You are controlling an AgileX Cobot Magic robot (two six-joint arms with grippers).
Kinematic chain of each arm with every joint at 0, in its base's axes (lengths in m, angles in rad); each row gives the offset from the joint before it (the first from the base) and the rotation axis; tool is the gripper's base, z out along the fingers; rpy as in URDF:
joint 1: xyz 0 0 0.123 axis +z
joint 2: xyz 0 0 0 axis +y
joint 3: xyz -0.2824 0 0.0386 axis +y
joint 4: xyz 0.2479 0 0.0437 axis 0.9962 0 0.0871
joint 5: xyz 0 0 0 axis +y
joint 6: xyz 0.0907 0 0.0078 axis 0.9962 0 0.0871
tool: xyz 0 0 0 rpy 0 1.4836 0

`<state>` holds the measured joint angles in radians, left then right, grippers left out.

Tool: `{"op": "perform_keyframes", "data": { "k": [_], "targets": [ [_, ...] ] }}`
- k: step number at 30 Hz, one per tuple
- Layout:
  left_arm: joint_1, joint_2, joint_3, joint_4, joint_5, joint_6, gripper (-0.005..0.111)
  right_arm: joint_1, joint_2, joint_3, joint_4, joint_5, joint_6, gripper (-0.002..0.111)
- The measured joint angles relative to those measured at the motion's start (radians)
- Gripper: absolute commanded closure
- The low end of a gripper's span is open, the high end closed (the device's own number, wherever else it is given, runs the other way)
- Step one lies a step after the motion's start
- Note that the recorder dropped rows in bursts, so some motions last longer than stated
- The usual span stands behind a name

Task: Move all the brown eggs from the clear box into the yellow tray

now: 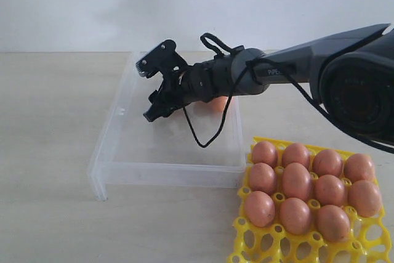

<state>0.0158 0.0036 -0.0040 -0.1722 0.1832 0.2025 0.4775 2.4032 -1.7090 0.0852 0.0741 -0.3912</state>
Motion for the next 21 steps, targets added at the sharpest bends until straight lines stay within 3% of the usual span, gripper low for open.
{"op": "perform_keyframes", "data": {
  "k": [11,21],
  "targets": [
    [0.000,0.000,0.000,0.000,0.000,0.000,0.103,0.000,-0.015,-0.004,-0.033,0.052,0.000,0.049],
    [0.000,0.000,0.000,0.000,0.000,0.000,0.103,0.000,-0.130,-0.001,-0.027,0.256,0.113,0.049]
  ]
}}
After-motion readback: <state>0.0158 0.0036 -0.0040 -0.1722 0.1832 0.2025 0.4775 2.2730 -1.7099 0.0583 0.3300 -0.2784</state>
